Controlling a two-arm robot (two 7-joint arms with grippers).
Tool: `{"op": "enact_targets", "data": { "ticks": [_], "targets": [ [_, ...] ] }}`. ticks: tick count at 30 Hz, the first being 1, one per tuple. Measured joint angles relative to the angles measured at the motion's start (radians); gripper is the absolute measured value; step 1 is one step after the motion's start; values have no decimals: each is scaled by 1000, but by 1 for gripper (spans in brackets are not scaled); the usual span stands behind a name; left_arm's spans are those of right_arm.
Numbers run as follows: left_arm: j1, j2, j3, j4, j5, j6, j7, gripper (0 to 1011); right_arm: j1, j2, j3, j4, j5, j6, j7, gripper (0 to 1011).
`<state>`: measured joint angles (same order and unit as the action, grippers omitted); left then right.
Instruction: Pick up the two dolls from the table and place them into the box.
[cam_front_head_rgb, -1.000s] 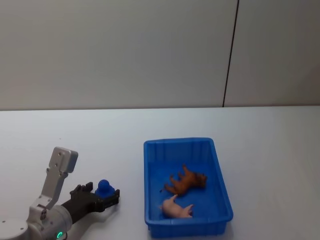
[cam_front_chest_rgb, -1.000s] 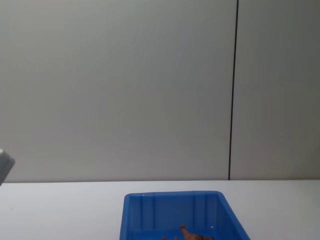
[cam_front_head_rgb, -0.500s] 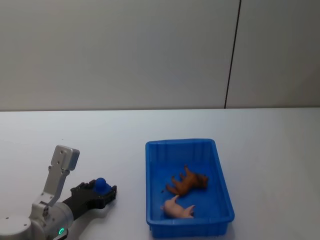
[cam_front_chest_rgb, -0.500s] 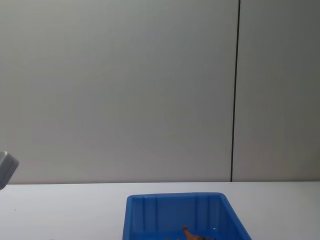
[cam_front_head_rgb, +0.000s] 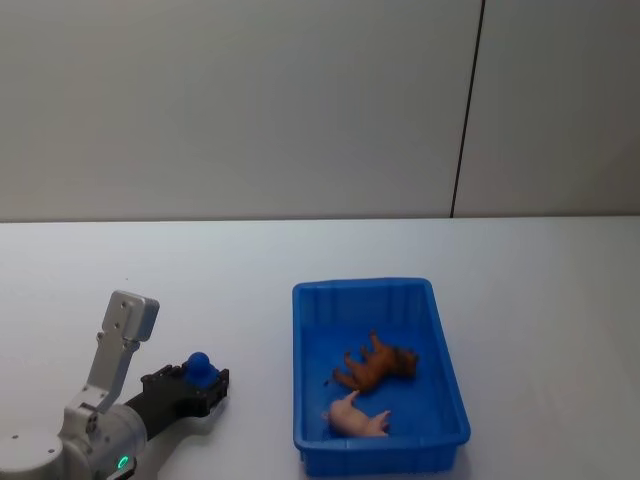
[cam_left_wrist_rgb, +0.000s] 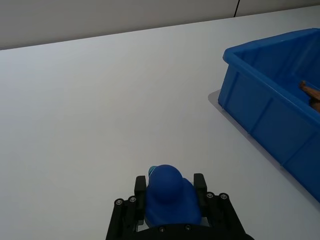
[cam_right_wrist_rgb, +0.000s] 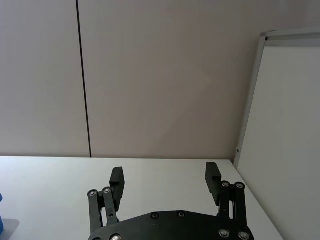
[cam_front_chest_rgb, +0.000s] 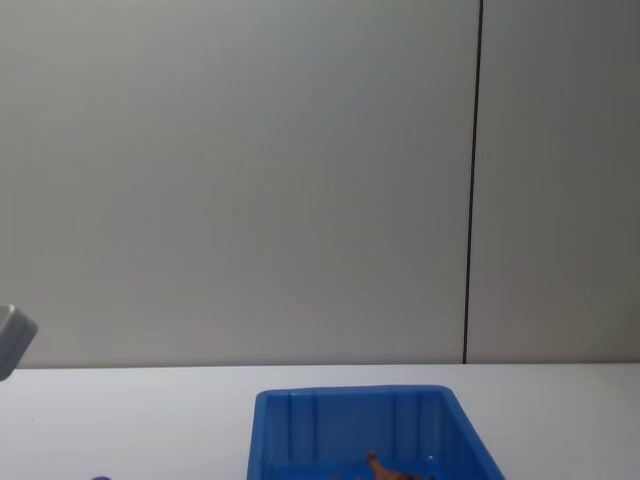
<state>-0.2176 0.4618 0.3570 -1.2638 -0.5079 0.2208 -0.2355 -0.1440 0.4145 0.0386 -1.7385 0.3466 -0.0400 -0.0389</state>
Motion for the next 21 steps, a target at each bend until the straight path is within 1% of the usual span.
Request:
{"op": "enact_targets", "data": {
  "ticks": [9, 13, 16, 21],
  "targets": [
    [16, 5, 2, -22, 6, -53, 13, 535, 0, 0, 0, 0, 0, 0, 0, 1001],
    [21, 10, -4, -44, 11, -97, 26, 506, 0, 0, 0, 0, 0, 0, 0, 1001],
    [23, 13, -8, -57, 14, -117, 30, 491, 0, 0, 0, 0, 0, 0, 0, 1001],
    [24, 18, -17, -88, 25, -165, 34, 454, 0, 0, 0, 0, 0, 0, 0, 1001]
  ]
}}
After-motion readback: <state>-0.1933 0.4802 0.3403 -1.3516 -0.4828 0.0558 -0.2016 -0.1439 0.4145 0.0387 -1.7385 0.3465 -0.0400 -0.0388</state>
